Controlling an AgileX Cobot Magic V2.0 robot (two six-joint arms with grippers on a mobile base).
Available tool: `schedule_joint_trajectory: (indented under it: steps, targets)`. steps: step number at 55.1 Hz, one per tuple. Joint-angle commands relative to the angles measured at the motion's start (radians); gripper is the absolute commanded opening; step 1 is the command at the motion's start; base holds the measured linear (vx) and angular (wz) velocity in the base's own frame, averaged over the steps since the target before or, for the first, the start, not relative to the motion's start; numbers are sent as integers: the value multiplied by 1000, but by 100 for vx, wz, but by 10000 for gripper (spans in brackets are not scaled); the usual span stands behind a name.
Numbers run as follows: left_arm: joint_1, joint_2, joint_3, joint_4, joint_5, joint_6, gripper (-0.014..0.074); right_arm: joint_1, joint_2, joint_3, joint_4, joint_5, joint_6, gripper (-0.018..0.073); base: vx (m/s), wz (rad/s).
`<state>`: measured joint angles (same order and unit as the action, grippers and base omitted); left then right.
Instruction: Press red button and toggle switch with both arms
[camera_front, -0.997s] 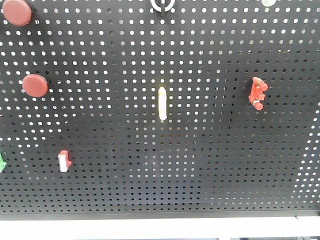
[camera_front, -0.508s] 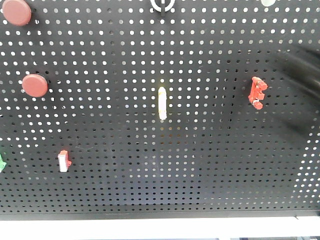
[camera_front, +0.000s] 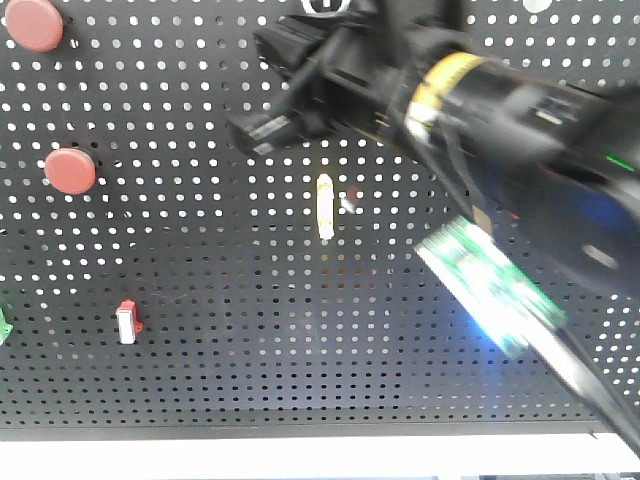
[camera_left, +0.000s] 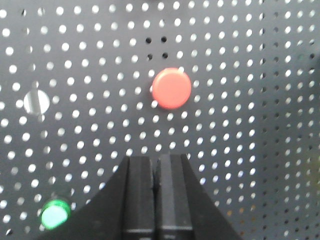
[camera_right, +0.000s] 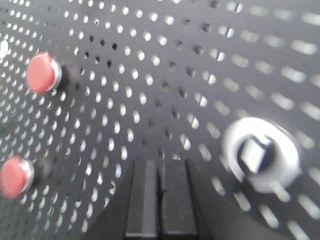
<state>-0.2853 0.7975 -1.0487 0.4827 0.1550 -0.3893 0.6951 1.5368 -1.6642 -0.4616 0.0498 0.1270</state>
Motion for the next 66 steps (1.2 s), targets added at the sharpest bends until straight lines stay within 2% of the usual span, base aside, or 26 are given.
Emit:
schedule_joint_trajectory:
  steps: [1, 12, 30, 45, 56, 66]
  targets:
    - [-2, -7, -24, 8, -97, -4, 2, -3, -20, -72, -6, -42, -6, 0, 0, 0]
    - [-2, -7, -24, 8, -118, -4, 2, -6, -14, -95, -39, 30, -6, 0, 0, 0]
    - [-2, -7, -24, 8, -148, -4, 2, -94, -14, -95, -36, 23, 21, 0, 0, 0]
    - [-2, -7, -24, 8, -148, -4, 2, -100, -42, -95, -57, 52, 22, 0, 0, 0]
    - [-2, -7, -24, 8, -165, -4, 2, -146, -78, -95, -72, 84, 23, 0, 0, 0]
    - [-2, -7, -24, 8, -169, -4, 2, -133, -88, -94, -64, 107, 25, 0, 0, 0]
